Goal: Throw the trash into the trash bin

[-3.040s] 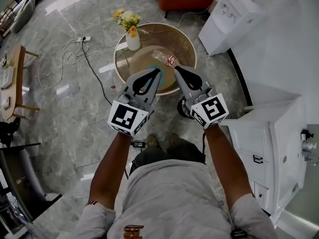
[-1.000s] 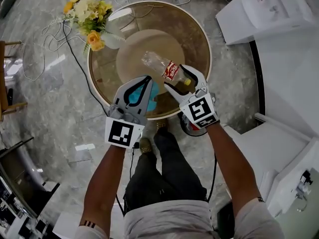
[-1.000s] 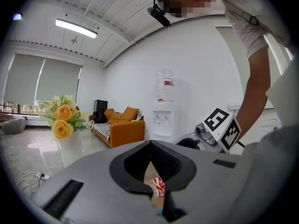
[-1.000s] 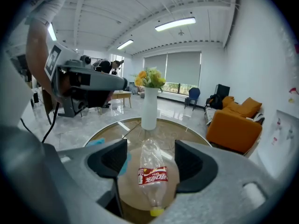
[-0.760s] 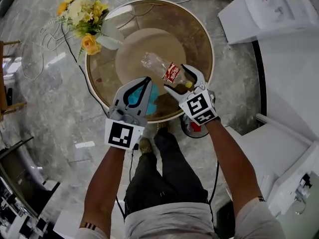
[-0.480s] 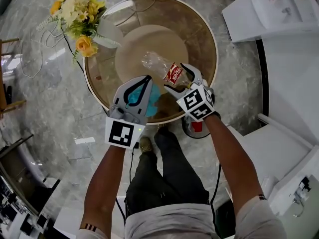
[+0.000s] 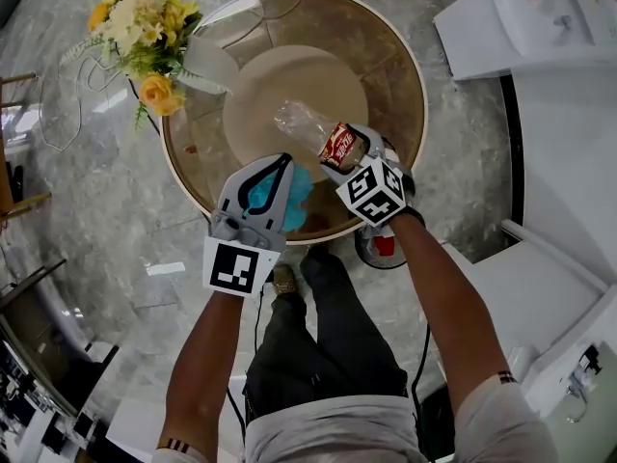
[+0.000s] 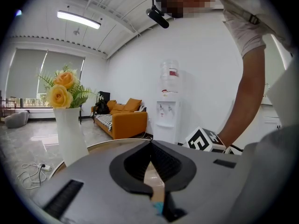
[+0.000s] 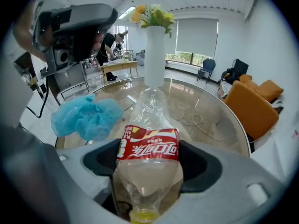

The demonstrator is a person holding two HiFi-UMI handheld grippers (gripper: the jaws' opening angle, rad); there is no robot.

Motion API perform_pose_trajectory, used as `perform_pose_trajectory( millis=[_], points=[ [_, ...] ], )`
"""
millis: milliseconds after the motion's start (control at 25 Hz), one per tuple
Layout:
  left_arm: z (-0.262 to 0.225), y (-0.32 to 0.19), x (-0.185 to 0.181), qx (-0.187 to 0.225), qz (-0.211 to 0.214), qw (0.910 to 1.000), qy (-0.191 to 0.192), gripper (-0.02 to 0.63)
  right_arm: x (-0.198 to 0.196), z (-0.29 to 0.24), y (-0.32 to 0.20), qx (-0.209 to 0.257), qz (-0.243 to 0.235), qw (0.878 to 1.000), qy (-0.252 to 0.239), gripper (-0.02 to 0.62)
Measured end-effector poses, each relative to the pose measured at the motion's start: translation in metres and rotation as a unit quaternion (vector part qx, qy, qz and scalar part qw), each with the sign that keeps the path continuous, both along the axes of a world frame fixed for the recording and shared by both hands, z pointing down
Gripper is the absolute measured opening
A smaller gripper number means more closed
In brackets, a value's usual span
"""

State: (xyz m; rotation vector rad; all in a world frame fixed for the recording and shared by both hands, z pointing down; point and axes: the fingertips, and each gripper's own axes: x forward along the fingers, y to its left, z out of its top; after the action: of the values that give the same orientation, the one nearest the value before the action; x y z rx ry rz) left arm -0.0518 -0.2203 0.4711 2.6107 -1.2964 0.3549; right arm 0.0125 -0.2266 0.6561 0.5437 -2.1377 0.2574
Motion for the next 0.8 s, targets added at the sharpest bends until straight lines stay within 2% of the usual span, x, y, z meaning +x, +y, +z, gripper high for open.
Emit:
perform_pose_trajectory(
  millis=[400, 600, 800],
  points=[
    [-0.005, 0.015, 0.000, 0.002, 0.009, 1.0000, 0.002, 0.000, 0.005, -0.018, 0.004, 0.024, 0.056, 0.998, -0.024, 0.379],
    [-0.018, 0.035, 0.006, 0.010, 0.028, 0.9995, 0.005, 0.000, 0.012, -0.048, 0.021, 0.047, 0.087, 0.994, -0.038, 0.379],
    [-0.037, 0.067, 0.024, 0.024, 0.061, 0.9978, 0.011, 0.000, 0.035, -0.080, 0.054, 0.071, 0.125, 0.989, -0.042, 0.379]
  ],
)
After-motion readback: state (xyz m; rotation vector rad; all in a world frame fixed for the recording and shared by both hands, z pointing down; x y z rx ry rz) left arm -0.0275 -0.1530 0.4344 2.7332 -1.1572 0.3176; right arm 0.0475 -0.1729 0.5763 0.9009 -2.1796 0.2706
